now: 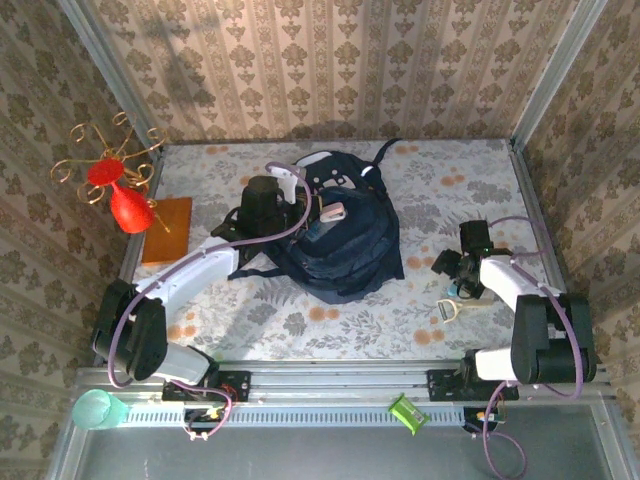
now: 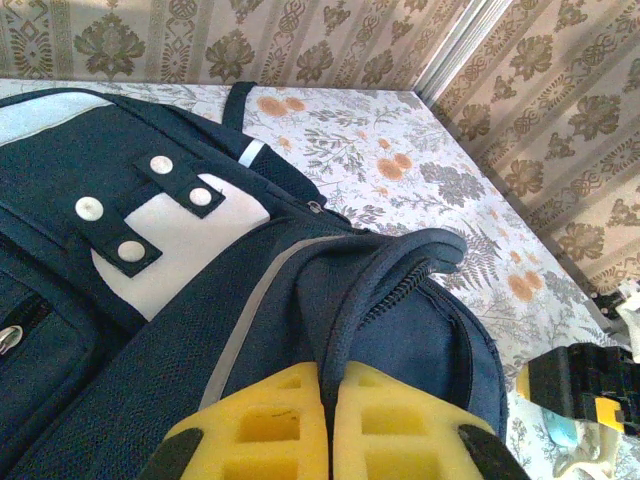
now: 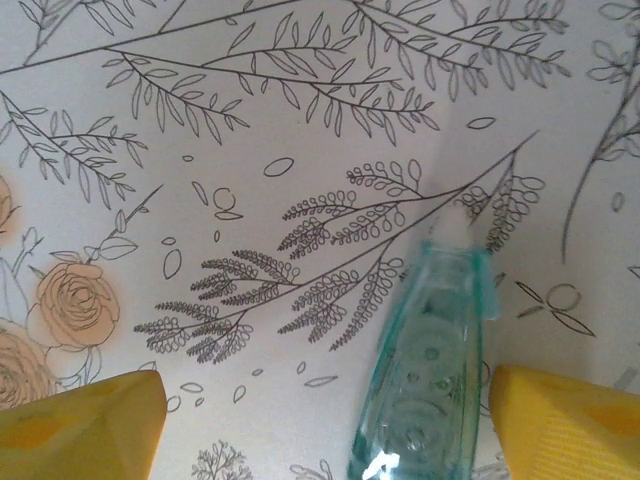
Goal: Pack the student bag
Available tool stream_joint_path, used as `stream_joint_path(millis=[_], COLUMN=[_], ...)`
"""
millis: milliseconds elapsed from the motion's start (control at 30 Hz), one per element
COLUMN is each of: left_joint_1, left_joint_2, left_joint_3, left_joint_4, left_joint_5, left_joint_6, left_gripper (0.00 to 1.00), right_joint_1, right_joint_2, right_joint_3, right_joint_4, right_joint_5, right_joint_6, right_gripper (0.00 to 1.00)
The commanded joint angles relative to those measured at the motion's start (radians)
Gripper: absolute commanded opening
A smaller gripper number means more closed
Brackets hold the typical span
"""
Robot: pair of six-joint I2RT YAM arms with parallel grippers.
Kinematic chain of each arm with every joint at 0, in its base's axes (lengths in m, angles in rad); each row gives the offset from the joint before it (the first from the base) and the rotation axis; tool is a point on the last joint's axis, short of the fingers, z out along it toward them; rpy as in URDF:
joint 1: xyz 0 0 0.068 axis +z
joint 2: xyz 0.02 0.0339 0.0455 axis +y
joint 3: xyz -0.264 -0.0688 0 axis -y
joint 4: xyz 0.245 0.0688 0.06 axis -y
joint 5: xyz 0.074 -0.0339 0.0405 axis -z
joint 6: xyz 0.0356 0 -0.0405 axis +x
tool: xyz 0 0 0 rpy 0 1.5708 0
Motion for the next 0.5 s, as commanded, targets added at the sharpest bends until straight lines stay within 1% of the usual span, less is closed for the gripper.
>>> stream_joint_path(millis=[0,67,300,367,467], left_joint_1=[0.013,0.013,0.014,0.014,0.014], left_joint_2=[-0.013,-0.008,-0.001,0.001,0.002], left_joint_3=[-0.002,0.000,0.001,0.001,0.003], left_joint_4=[0.087,0.088,0.091,0.091,0.091], left_joint_5=[-0.004,-0.004,-0.003,-0.001,-0.001], left_joint_6=[-0.008,-0.006,-0.007,-0.008,-0.007], left_gripper=[0.00,0.00,0.00,0.00,0.00], right_joint_1=[-0.004,-0.002,0.008,0.012,0.021], right_joint_2=[0.019,0.022,0.022,0.023,0.072], right_joint_3=[0.030,0.037,0.012,0.009,0.013], right_joint_4=[0.035,0.032,0.018,0.017,0.005], right_joint_5=[-0.021,-0.018,-0.018,-0.016,-0.007], right_joint_6=[0.020,0.017,-0.006,-0.012,-0.026], right_gripper=[0.81,0.77,0.50,0.47,0.44])
